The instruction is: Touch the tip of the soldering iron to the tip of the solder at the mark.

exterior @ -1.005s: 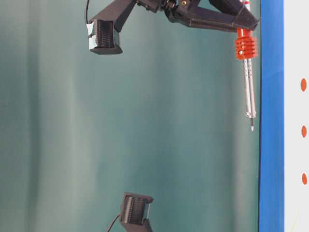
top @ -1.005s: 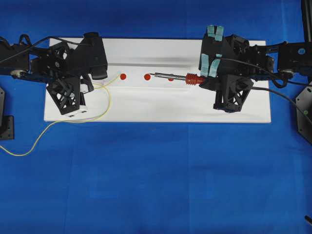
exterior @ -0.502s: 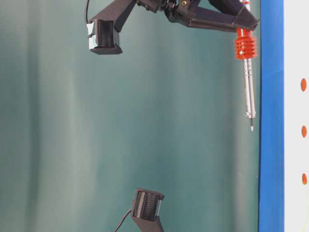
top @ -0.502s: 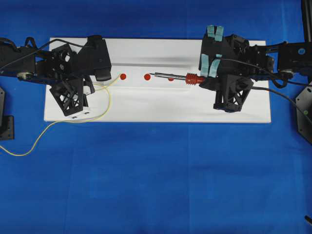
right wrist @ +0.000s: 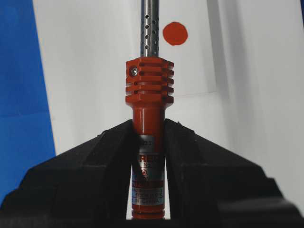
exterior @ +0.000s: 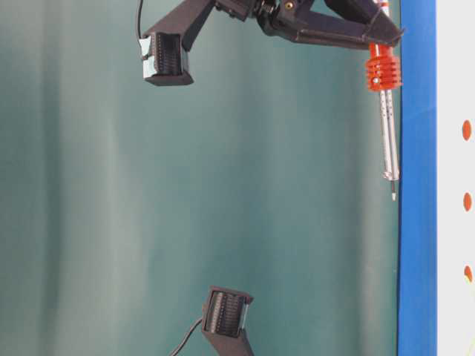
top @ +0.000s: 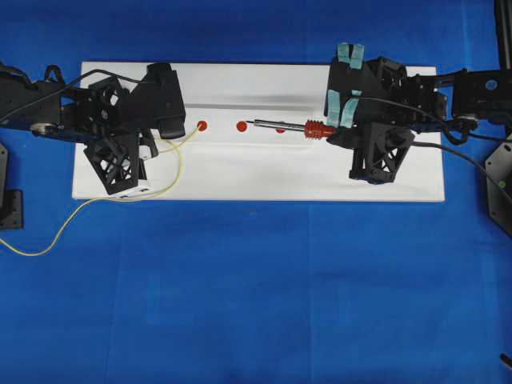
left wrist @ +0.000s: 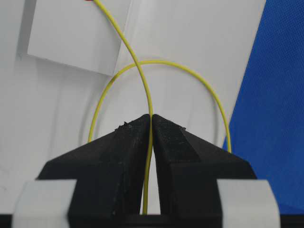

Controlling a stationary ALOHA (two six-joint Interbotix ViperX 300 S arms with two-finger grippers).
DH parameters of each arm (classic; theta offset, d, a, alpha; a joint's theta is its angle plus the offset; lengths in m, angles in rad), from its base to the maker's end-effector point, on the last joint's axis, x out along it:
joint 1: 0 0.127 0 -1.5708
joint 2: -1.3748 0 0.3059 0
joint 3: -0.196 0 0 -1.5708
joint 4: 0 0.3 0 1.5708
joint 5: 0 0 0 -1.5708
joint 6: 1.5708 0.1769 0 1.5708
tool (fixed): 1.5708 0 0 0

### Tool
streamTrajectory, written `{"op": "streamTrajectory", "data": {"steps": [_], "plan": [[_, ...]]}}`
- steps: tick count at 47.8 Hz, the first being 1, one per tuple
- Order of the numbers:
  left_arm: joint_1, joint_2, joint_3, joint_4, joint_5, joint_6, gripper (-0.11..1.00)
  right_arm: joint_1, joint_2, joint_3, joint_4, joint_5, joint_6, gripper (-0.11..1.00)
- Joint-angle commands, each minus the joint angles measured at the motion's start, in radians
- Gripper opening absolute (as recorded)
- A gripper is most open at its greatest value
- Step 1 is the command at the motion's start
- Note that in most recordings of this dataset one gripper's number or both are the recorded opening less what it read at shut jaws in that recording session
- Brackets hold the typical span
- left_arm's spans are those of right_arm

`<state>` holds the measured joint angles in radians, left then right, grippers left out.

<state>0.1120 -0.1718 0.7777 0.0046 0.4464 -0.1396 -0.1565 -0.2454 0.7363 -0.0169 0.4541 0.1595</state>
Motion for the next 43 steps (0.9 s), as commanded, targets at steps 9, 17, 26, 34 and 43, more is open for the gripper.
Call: {"op": "streamTrajectory", "data": {"steps": [9,17,26,34,43], "plan": [[-0.003,-0.009,-0.017,-0.002,-0.002,-0.003,0.03,-0.006,0.018,-0.058,-0.005,-0.006,0.002,0.06],[-0.005,-0.009,-0.017,-0.002,0.000,-0.015,0.03,-0.015,0.092,-0.132,-0.031,0.031,-0.002,0.06],[-0.003,-0.011,-0.015,-0.002,0.000,-0.018,0.03,-0.021,0.210,-0.252,-0.077,0.118,-0.002,0.06],[-0.003,-0.009,-0.017,-0.002,0.000,-0.017,0.03,-0.021,0.290,-0.330,-0.094,0.163,-0.009,0.06],[-0.003,-0.009,-0.017,-0.002,0.000,-0.014,0.03,-0.020,0.330,-0.353,-0.095,0.161,-0.014,0.06]]}}
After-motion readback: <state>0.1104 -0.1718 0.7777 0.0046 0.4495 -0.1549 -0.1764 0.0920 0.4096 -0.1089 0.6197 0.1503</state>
